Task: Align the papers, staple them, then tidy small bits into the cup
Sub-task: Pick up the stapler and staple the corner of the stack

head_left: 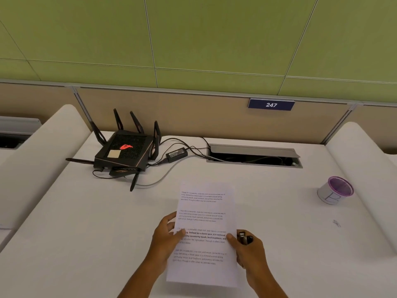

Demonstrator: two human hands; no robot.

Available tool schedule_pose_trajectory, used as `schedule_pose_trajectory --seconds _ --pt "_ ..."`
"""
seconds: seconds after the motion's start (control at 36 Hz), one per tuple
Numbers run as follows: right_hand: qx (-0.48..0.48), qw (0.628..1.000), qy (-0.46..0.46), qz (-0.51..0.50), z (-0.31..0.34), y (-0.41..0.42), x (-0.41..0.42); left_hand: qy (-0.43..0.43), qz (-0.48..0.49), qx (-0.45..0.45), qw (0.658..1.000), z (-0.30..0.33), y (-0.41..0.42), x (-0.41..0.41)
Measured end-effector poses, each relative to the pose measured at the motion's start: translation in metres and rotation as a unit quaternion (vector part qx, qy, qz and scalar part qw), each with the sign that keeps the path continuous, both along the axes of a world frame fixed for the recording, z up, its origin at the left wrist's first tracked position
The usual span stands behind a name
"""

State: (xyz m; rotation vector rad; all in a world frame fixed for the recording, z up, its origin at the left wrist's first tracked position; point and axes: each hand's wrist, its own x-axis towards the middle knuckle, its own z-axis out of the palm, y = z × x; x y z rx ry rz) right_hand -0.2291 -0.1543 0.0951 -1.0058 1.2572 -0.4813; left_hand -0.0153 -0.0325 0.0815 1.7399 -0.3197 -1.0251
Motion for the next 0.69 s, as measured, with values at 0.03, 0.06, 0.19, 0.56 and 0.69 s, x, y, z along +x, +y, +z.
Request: schedule_pose_trajectory --seconds 0.03,0.06,0.19,0.56,0.69 --pt "0.003 1.0 0.005 -0.003 -0.004 -0.002 0.002 -0.003 -0.002 0.007 1.0 -0.004 0.0 0.002" --pt "0.005 1.0 0.012 -0.006 -0.007 -0.003 0.004 -0.008 -0.004 0.013 1.0 -0.007 -0.001 0.004" --pt "0.009 0.999 0.047 0.007 -0.027 -0.015 0.018 -0.033 -0.008 0.037 0.999 -0.024 -0.008 0.014" --pt "-0.001 0.997 0.082 0.004 -0.059 -0.047 0.059 -0.095 -0.012 0.06 0.994 -0.061 -0.036 0.04" --pt "-0.007 0.996 0.084 -0.014 -0.071 -0.06 0.067 -0.106 -0.016 0.059 0.993 -0.067 -0.047 0.048"
